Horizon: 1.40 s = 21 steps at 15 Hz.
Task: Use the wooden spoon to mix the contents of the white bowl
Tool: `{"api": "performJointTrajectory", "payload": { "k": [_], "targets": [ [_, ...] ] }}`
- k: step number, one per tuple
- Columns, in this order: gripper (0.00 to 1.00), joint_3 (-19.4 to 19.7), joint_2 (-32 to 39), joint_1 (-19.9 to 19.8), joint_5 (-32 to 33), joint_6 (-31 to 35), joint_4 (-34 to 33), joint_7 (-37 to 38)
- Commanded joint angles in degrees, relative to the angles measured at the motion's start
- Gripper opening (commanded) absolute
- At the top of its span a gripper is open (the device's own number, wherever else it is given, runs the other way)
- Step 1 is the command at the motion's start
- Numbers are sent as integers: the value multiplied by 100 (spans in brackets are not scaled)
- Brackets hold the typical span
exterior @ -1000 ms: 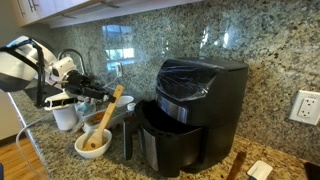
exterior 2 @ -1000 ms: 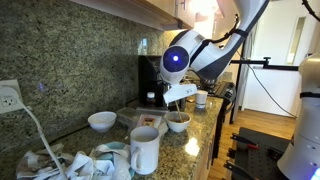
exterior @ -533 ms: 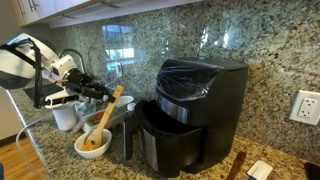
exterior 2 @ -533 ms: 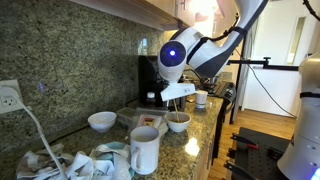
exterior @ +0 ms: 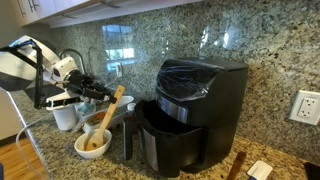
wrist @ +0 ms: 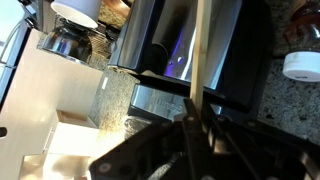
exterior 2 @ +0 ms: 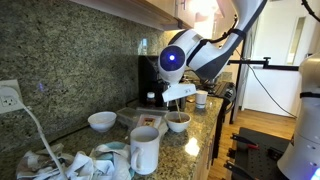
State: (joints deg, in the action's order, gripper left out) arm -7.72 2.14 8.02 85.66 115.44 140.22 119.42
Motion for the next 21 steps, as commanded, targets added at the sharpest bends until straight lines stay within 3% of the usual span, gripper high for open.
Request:
{"api": "performJointTrajectory", "payload": {
  "k": [1, 10, 21],
  "targets": [
    [5, 16, -30, -42, 8, 12, 7, -174],
    [5, 110, -246, -172, -52, 374, -153, -250],
    [5, 347, -362, -331, -163, 961, -919, -882]
  ]
}}
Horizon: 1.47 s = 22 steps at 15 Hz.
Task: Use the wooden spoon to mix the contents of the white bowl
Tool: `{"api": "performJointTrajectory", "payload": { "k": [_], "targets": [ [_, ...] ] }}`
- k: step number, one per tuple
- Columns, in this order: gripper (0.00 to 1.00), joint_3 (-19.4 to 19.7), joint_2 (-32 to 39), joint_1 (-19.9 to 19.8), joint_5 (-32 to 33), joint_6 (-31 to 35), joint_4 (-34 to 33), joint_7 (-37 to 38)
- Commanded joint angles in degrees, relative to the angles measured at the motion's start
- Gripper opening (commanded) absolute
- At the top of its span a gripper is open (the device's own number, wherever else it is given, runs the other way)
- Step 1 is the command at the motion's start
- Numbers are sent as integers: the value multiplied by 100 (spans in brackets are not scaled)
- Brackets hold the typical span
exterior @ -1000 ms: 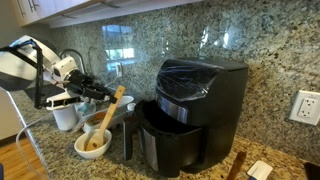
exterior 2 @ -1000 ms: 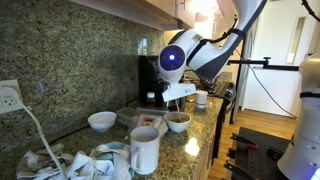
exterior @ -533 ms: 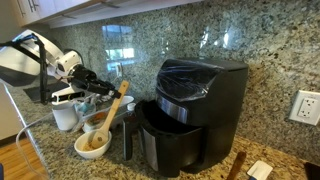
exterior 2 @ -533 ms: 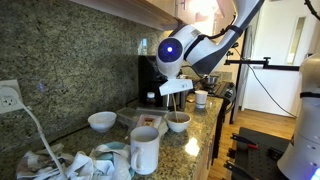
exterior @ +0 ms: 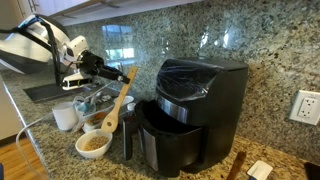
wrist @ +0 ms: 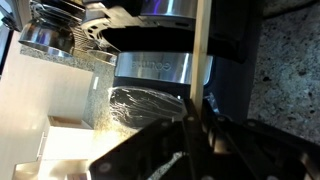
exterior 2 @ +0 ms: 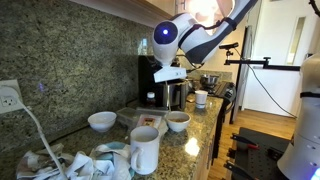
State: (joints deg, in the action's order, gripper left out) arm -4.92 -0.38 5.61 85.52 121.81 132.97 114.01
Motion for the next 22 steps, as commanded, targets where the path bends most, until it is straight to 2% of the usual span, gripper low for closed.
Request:
{"api": "performJointTrajectory", "payload": {
  "k": [1, 10, 13, 19, 22],
  "targets": [
    [5, 86, -108, -98, -205, 426, -251, -363],
    [5, 175, -99, -175, -1051, 1380, -534, -426],
    [5, 158, -55, -169, -1227, 1729, -521, -60],
    [5, 63, 162, -89, -1070, 2428, -306, 1052],
    [5, 13, 409, 13, -1008, 2691, -161, 1347]
  ]
}}
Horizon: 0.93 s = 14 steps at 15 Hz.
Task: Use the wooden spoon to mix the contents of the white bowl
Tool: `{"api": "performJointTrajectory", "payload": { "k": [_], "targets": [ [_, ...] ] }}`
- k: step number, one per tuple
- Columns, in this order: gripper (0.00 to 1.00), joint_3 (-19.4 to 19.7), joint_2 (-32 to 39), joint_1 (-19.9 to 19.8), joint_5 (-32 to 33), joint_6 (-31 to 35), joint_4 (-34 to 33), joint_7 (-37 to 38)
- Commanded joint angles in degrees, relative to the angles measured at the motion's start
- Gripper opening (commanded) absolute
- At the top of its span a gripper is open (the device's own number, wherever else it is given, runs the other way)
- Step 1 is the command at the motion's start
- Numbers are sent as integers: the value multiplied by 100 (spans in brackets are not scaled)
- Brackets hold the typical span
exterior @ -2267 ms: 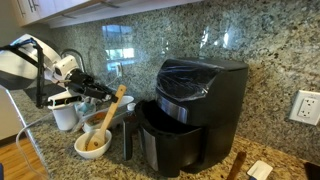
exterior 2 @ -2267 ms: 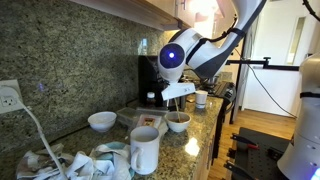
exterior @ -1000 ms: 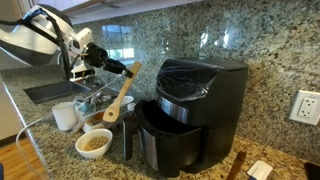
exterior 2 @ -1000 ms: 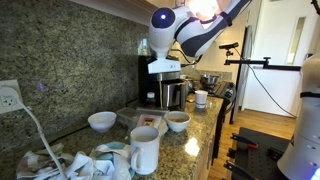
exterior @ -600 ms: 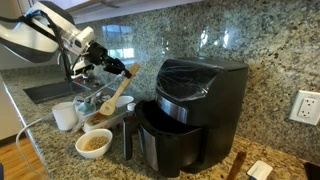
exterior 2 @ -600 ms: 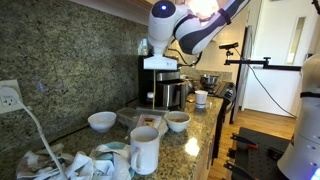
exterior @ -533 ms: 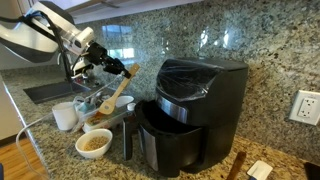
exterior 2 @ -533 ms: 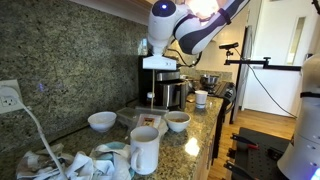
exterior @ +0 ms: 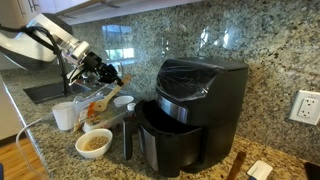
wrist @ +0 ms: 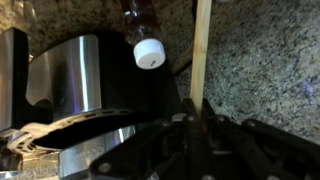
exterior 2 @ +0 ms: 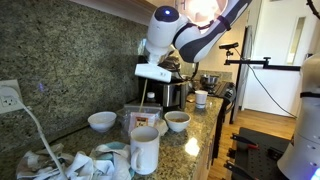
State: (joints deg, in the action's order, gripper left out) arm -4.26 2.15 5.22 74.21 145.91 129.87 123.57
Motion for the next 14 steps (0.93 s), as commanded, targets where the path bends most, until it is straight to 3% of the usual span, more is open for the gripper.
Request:
{"api": "performJointTrajectory", "payload": {
  "k": [1, 6, 7, 9, 14],
  "targets": [
    [5, -83, 245, 83, 162, 327, 195, 462],
    [7, -130, 586, 184, 417, 438, 194, 563],
    [35, -126, 621, 184, 464, 467, 166, 497],
    [43, -129, 674, 197, 556, 478, 139, 440],
    [80, -113, 831, 193, 588, 590, 113, 236]
  ]
}}
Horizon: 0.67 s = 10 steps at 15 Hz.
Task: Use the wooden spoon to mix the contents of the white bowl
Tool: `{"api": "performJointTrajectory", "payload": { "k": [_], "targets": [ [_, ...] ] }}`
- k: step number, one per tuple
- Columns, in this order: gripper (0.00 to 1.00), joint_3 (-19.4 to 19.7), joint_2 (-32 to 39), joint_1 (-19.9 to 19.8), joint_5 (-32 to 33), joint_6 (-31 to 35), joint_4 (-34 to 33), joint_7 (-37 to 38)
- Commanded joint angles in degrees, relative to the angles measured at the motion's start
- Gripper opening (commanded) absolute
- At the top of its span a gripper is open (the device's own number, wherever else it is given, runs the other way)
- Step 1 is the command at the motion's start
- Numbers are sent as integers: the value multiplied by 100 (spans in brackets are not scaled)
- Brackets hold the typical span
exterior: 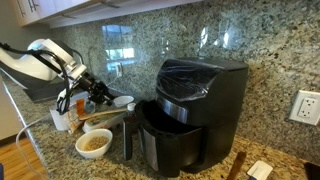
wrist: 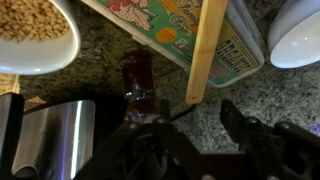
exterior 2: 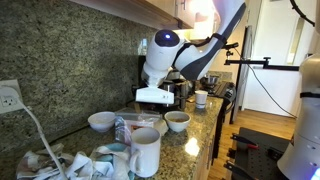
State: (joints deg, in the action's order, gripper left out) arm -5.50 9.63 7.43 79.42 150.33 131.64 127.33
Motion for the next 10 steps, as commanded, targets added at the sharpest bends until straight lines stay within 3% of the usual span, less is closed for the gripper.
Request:
{"api": "performJointTrajectory", "payload": {
  "k": [1, 3, 10],
  "targets": [
    [88, 5, 146, -68, -140, 212, -58, -442],
    [99, 10, 211, -144, -429, 319, -30, -968],
    [100, 74, -83, -592, -2404, 444, 35, -3856]
  ]
}}
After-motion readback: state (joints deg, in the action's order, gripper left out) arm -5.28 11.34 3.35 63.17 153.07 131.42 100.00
